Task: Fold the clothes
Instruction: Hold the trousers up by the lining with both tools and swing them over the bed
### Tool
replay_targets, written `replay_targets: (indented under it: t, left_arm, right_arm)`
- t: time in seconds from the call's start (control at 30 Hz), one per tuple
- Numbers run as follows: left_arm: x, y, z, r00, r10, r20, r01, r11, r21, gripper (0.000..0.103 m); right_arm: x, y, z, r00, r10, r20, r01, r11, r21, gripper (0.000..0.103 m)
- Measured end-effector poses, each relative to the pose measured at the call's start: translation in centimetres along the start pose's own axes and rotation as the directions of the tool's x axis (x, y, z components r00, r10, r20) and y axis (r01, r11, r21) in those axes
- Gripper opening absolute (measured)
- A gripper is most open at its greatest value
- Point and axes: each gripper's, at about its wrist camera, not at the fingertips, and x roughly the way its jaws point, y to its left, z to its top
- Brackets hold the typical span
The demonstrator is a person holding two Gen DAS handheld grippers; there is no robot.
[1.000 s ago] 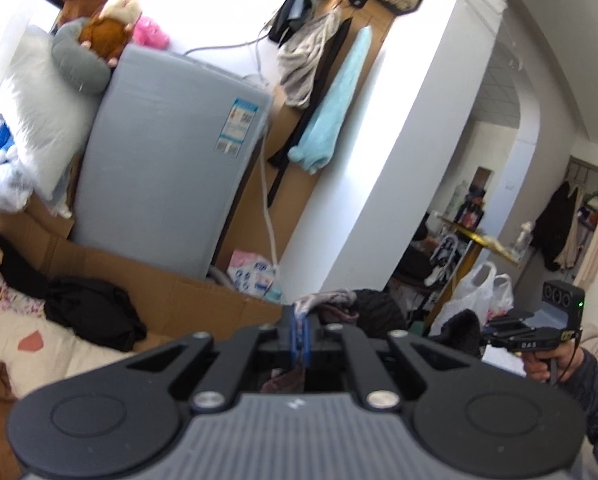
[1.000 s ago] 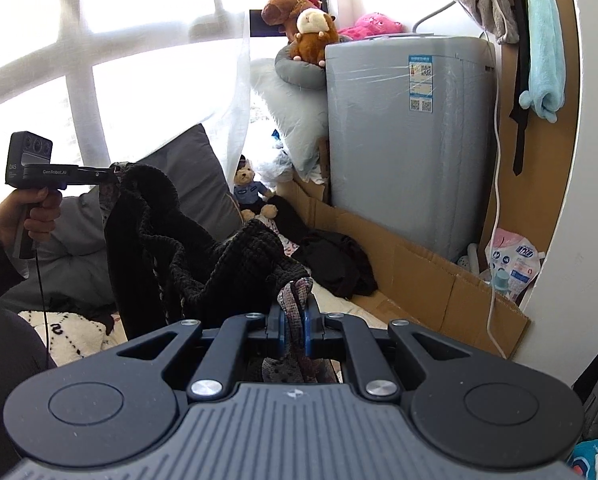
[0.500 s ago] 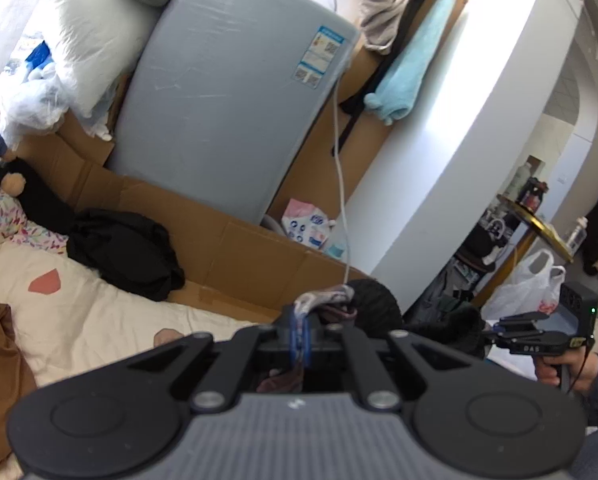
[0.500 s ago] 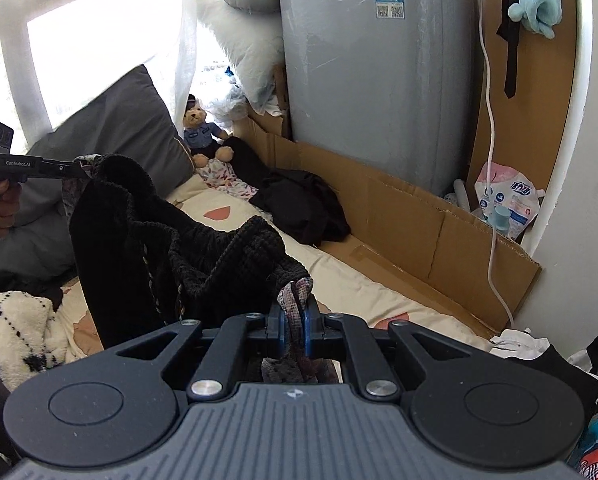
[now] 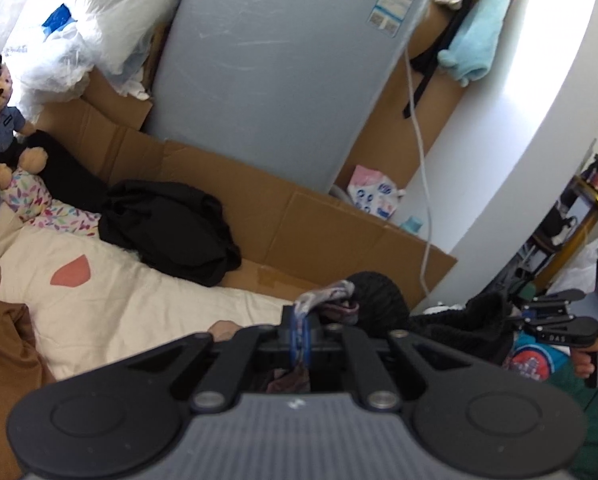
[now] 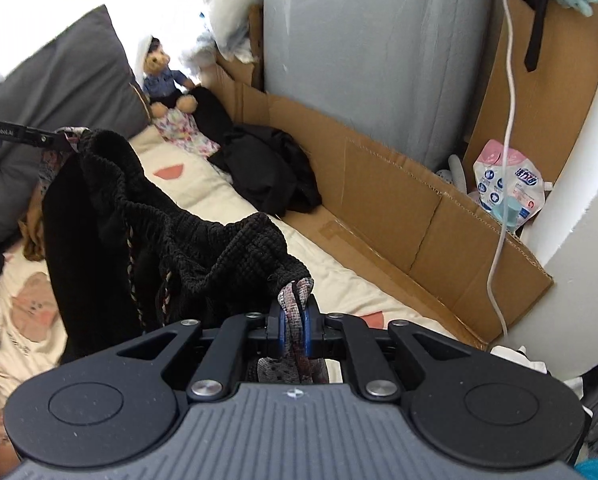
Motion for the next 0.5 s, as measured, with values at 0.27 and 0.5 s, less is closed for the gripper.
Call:
replay_targets:
  t: [0.27,0.5]
  left_arm:
    - [4.3,2.5,-0.1,0.998,0.042,-0.046,-0.044,0.998,-0.043,0.003]
    - [7.2,4.5,-0.6,0.992,0.090,-0.083,-0.097,0.992,-0.085,0.003]
  right_arm:
    - [6.9,-1.7,0.8,0.998,-0.007,-0.068,0.007,1.000,0.006,0.009]
    - [10.8,-3.4,0.6,0.998,0.010,-0.068,-0.005,0.998,0.063,0.009]
